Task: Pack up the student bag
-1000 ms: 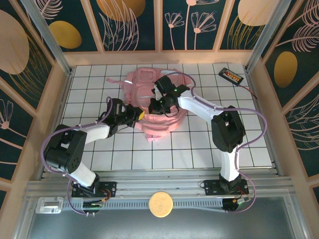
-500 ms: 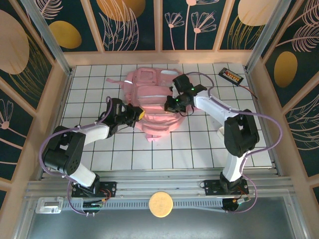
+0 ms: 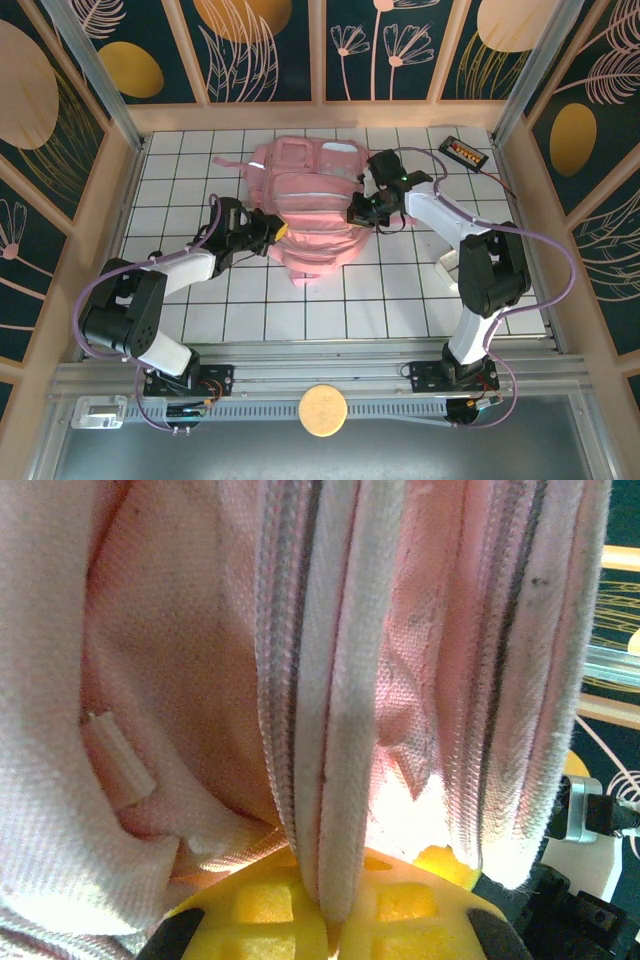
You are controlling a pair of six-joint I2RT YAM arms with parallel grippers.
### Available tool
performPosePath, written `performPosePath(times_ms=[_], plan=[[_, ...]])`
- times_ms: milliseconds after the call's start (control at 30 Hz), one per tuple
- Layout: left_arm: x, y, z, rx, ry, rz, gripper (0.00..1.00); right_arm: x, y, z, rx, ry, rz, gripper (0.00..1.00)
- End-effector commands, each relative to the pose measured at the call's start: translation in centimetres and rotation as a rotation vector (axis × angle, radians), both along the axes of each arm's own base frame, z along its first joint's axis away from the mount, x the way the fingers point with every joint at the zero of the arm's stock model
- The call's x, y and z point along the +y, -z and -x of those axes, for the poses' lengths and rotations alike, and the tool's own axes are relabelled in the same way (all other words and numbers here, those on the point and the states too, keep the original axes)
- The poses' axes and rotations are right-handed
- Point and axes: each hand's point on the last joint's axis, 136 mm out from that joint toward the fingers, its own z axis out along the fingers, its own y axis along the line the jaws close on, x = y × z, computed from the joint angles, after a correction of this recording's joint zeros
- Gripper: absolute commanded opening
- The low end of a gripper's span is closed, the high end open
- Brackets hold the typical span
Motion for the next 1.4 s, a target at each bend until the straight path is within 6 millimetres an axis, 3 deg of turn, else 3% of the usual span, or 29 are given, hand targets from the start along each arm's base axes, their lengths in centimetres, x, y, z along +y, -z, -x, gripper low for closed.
performPosePath(times_ms=[0,233,300,333,400,533,667,867,1067,1200,1367], plan=[[1.5,-0.4,-1.1,-0.03,-0.021,-0.039,0.0,0.1,-1.1,0.5,-0.037,0.001,0.002,0.0],[3.5,-0.6,-5.2,-0.055,0.007,-0.125,0.0,5.7,-1.0,4.3,-0.012,-0.125,-0.018,0.0],[4.1,-0.4,-6.6,-0.051,0.02,-0.167,0.1,7.3,-0.8,5.2,-0.008,-0.157,-0.021,0.0],[4.1,-1.6,-7.6,-0.08,0.024,-0.175,0.14,7.9,-0.7,5.4,-0.006,-0.165,-0.023,0.0],[4.3,-1.2,-9.0,-0.071,0.026,-0.193,0.26,8.9,-0.5,5.6,-0.002,-0.174,-0.031,0.0],[4.6,-2.3,-9.8,-0.088,0.008,-0.188,0.43,10.0,-0.9,5.0,-0.01,-0.175,-0.047,0.0],[5.0,-2.3,-8.7,-0.081,0.009,-0.195,0.52,9.9,-1.2,4.3,-0.027,-0.183,-0.031,0.0],[5.4,-4.7,-5.9,-0.124,0.005,-0.184,0.6,9.7,-1.1,3.4,-0.023,-0.177,-0.043,0.0],[6.1,-4.1,-1.8,-0.096,-0.029,-0.146,0.61,9.6,-1.5,2.5,-0.026,-0.19,-0.046,0.0],[5.0,-3.8,-0.1,-0.084,-0.027,-0.088,0.61,9.8,-1.7,2.3,-0.025,-0.199,-0.05,0.0],[2.1,-3.8,0.4,-0.085,0.009,-0.042,0.61,9.9,-1.6,2.3,-0.021,-0.202,-0.056,0.0]])
